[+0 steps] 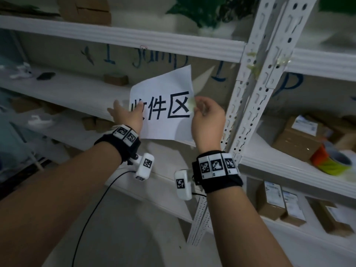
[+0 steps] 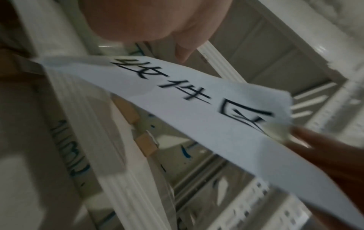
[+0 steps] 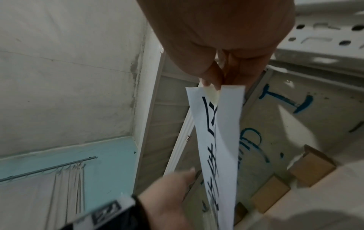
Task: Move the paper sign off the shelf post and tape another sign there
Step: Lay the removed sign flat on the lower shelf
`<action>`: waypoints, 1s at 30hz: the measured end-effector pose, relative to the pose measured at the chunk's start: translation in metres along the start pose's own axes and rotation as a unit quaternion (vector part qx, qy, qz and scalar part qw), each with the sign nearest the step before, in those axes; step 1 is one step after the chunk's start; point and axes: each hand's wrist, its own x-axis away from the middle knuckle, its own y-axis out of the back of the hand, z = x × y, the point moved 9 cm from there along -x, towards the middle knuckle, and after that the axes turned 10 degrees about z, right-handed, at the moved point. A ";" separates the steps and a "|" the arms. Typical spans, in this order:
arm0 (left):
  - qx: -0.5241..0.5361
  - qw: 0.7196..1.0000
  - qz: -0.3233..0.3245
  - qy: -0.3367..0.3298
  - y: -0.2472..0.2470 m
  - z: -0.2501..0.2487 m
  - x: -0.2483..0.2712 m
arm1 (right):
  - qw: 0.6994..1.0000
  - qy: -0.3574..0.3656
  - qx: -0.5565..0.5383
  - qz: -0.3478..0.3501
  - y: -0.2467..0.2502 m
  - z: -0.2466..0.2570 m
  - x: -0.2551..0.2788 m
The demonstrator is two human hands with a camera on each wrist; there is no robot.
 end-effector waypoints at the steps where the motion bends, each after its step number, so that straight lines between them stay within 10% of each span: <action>1: -0.025 0.999 0.014 -0.034 -0.011 -0.015 0.007 | 1.000 -0.006 -0.017 -0.001 -0.007 -0.002 -0.001; 12: -0.260 0.851 0.186 -0.417 -0.095 -0.084 0.052 | 0.963 -0.163 -0.209 -0.048 -0.072 -0.058 -0.018; 20: -0.420 0.775 0.257 -0.395 -0.106 -0.045 0.020 | 0.929 -0.241 -0.272 -0.066 -0.109 -0.101 -0.026; 30: -0.476 0.769 0.318 -0.283 -0.142 0.010 -0.043 | 0.926 -0.301 -0.210 -0.081 -0.119 -0.141 -0.065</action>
